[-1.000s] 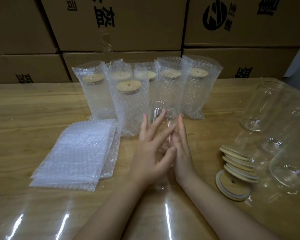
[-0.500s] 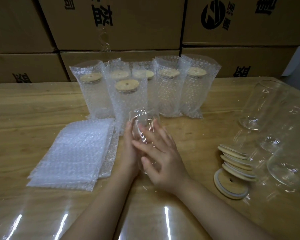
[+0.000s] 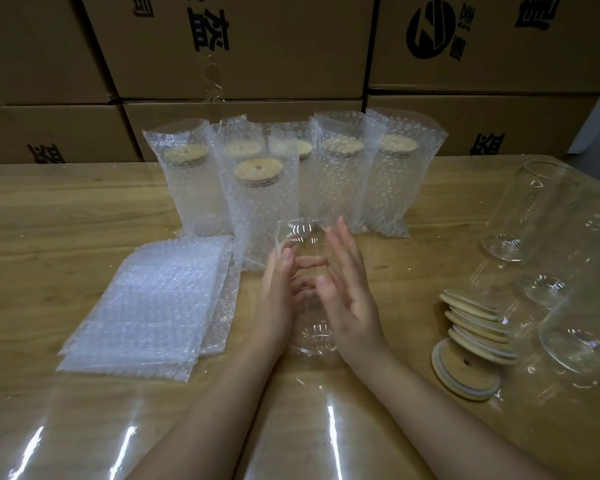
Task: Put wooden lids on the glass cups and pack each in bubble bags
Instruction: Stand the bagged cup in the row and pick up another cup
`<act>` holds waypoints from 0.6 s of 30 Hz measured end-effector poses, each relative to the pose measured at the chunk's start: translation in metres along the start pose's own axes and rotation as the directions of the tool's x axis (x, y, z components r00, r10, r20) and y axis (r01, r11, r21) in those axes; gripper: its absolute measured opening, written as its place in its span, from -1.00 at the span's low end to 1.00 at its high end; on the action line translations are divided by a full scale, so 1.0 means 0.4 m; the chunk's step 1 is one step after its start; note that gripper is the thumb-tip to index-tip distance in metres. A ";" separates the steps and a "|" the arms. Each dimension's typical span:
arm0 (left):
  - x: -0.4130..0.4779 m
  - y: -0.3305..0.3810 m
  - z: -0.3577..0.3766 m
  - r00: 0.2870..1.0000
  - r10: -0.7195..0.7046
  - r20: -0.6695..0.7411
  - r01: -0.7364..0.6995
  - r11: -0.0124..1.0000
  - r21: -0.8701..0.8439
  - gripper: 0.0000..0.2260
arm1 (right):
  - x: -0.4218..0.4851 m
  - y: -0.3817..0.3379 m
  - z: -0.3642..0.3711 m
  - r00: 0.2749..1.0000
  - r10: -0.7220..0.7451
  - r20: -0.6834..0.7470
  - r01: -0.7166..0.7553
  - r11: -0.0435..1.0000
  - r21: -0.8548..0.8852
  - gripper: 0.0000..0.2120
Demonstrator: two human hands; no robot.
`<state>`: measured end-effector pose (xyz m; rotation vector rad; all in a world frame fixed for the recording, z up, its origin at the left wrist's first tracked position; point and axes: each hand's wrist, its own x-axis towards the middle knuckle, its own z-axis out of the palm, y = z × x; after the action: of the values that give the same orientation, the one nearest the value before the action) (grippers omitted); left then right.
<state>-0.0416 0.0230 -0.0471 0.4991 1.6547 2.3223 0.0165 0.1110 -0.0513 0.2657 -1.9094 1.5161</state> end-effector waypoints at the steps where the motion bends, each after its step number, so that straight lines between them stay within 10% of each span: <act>1: 0.000 -0.001 0.004 0.999 0.045 0.003 -0.045 0.999 0.028 -0.53 | 0.003 0.001 -0.005 0.998 0.064 0.000 -0.064 0.993 0.101 -0.53; 13: -0.027 -0.012 0.021 0.951 0.307 0.030 -0.296 0.883 0.365 -0.39 | 0.039 0.043 -0.036 0.800 0.553 0.234 -0.597 0.693 0.404 -0.41; 18: -0.040 -0.008 0.030 0.786 0.553 0.275 -0.580 0.508 0.637 -0.42 | 0.039 0.048 -0.040 0.764 0.610 0.210 -0.621 0.606 0.497 -0.38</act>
<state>-0.0221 0.0280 -0.0486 1.4331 2.6607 1.8773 0.0005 0.1353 -0.0552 -0.1806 -1.6010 2.5391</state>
